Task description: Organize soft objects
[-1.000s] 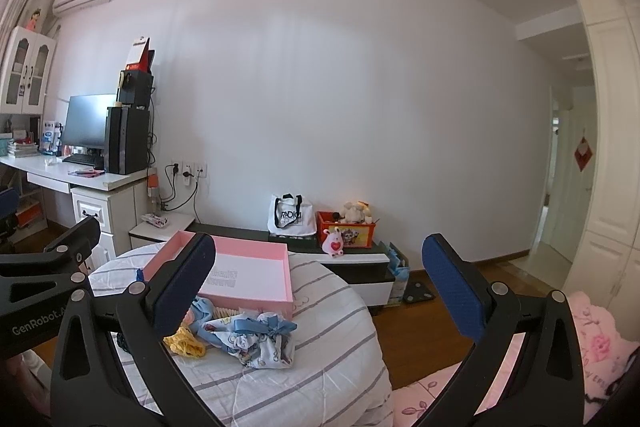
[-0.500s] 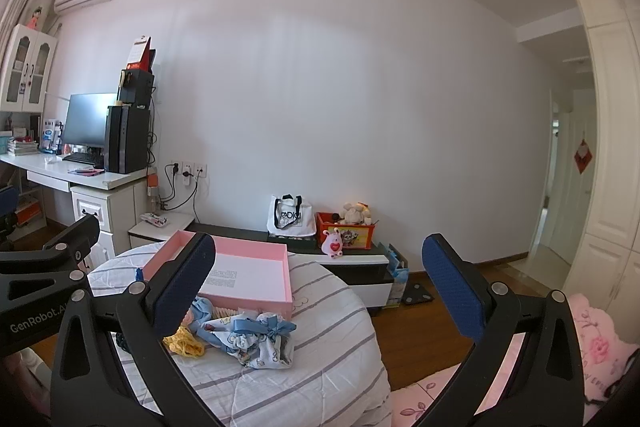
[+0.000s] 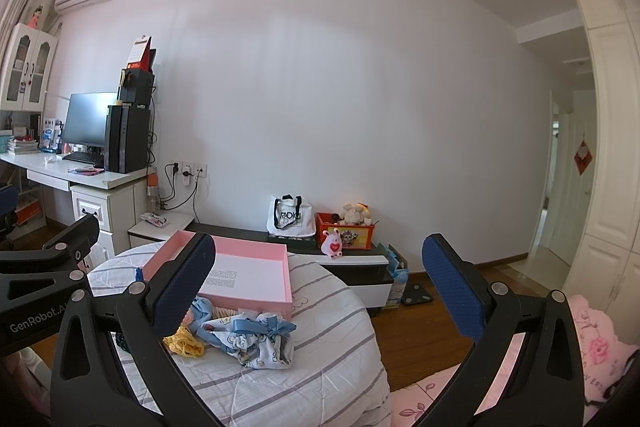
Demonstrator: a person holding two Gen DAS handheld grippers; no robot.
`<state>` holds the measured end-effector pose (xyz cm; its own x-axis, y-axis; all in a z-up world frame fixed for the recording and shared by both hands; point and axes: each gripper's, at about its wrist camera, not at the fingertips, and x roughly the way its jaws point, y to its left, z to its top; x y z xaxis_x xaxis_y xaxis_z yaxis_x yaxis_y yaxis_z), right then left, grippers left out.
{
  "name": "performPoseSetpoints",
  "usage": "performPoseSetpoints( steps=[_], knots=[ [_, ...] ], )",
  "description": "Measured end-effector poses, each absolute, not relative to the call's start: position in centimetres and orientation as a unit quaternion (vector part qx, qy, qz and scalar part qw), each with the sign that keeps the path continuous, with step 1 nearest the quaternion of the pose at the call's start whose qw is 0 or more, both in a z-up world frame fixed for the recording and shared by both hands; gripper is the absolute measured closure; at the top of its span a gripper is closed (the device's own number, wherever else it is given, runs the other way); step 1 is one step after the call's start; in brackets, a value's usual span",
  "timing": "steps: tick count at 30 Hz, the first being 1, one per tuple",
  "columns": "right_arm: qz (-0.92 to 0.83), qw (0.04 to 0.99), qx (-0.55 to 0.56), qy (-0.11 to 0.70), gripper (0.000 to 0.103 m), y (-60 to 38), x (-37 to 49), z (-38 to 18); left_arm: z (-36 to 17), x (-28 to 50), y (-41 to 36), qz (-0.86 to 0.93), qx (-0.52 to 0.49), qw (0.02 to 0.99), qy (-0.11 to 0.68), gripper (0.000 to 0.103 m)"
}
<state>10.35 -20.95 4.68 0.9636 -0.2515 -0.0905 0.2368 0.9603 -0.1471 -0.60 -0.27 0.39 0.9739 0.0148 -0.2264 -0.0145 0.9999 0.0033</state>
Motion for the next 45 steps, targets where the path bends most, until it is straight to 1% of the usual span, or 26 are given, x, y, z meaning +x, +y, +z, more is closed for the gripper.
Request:
performPoseSetpoints(
  steps=[45],
  knots=[
    [-0.122, 0.989, -0.07, 0.05, 0.0, -21.02, 10.34, 4.93, 0.47, -0.89, -0.23, 0.012, 0.002, 0.994, 0.111, 0.001]
  ],
)
